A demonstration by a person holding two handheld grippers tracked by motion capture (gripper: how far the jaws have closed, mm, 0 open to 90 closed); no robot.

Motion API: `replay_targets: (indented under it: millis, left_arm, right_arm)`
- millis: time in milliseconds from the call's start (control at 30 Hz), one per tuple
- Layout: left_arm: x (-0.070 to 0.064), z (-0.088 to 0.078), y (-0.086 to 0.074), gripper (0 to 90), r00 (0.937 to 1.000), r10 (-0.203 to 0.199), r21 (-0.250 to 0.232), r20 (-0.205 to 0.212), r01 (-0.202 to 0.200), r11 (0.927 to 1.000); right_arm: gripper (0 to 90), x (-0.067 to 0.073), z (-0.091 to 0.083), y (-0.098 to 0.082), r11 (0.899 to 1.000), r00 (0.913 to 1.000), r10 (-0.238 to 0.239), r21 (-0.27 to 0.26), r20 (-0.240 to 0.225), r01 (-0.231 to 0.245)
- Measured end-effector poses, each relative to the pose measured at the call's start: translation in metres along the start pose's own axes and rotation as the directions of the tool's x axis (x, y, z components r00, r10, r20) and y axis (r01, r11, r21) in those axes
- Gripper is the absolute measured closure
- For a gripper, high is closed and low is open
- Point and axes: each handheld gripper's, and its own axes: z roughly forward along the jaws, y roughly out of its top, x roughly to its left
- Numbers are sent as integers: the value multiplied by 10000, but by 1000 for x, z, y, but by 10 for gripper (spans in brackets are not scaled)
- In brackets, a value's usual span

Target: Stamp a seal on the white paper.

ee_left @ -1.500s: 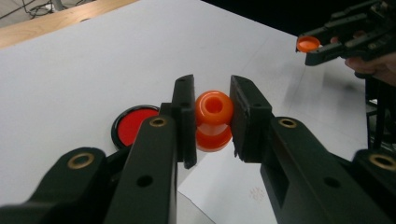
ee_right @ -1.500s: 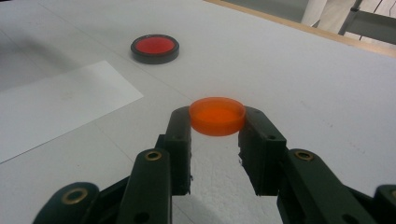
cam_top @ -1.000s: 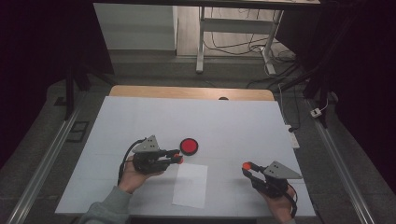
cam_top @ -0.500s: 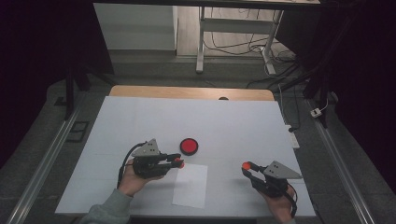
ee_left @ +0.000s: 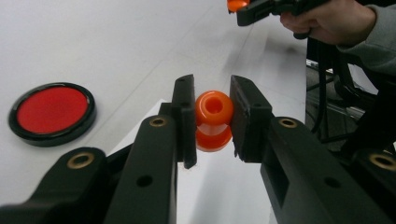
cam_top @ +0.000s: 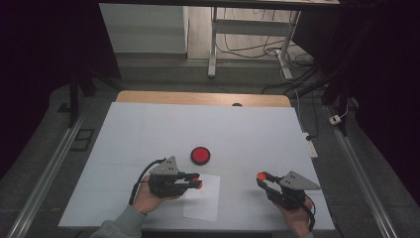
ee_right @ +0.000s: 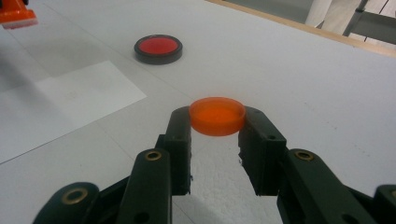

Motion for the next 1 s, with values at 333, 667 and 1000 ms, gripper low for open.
replay_targets:
  millis: [333, 667, 1000]
  left_arm:
    - [-3, 14, -8, 730, 10000, -63, 382, 67, 60, 9993]
    - [-3, 28, -14, 730, 9998, 31, 658, -210, -17, 9978]
    - [-2, 39, -19, 730, 9987, 124, 1000, -490, -74, 9950]
  right_arm:
    - [648, 1, 1, 0, 10000, 10000, -67, 36, -2, 67]
    - [648, 1, 0, 0, 10000, 10000, -62, 16, -7, 62]
    - [648, 1, 0, 0, 10000, 10000, -69, 25, -4, 69]
